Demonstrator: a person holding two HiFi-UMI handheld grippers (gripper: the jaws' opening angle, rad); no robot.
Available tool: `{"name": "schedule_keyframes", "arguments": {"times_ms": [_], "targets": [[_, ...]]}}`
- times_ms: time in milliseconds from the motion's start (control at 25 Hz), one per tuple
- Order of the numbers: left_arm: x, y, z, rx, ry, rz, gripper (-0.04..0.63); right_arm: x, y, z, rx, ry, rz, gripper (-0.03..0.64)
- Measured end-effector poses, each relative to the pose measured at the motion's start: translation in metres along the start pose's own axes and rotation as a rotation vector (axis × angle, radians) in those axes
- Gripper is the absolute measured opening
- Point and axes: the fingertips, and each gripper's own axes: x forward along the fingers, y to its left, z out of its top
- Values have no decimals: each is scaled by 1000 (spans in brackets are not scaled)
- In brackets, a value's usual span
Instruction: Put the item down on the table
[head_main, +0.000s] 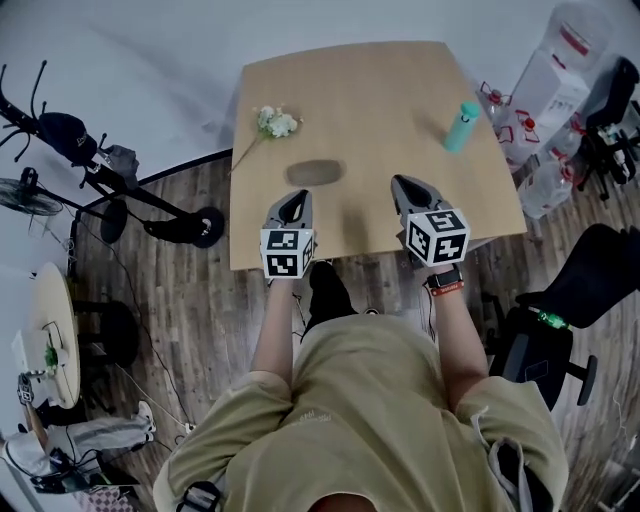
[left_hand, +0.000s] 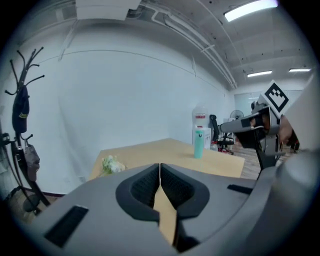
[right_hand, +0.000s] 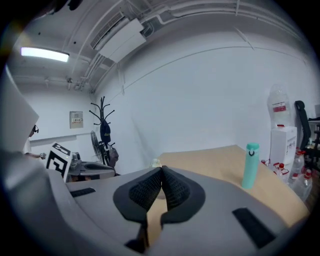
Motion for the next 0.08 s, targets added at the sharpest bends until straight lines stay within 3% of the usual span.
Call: {"name": "schedule_keyframes", "arguments": {"times_ms": [80], "targets": [[12, 23, -23, 31, 62, 15, 25, 8, -12, -8, -17, 27, 58, 15]]}}
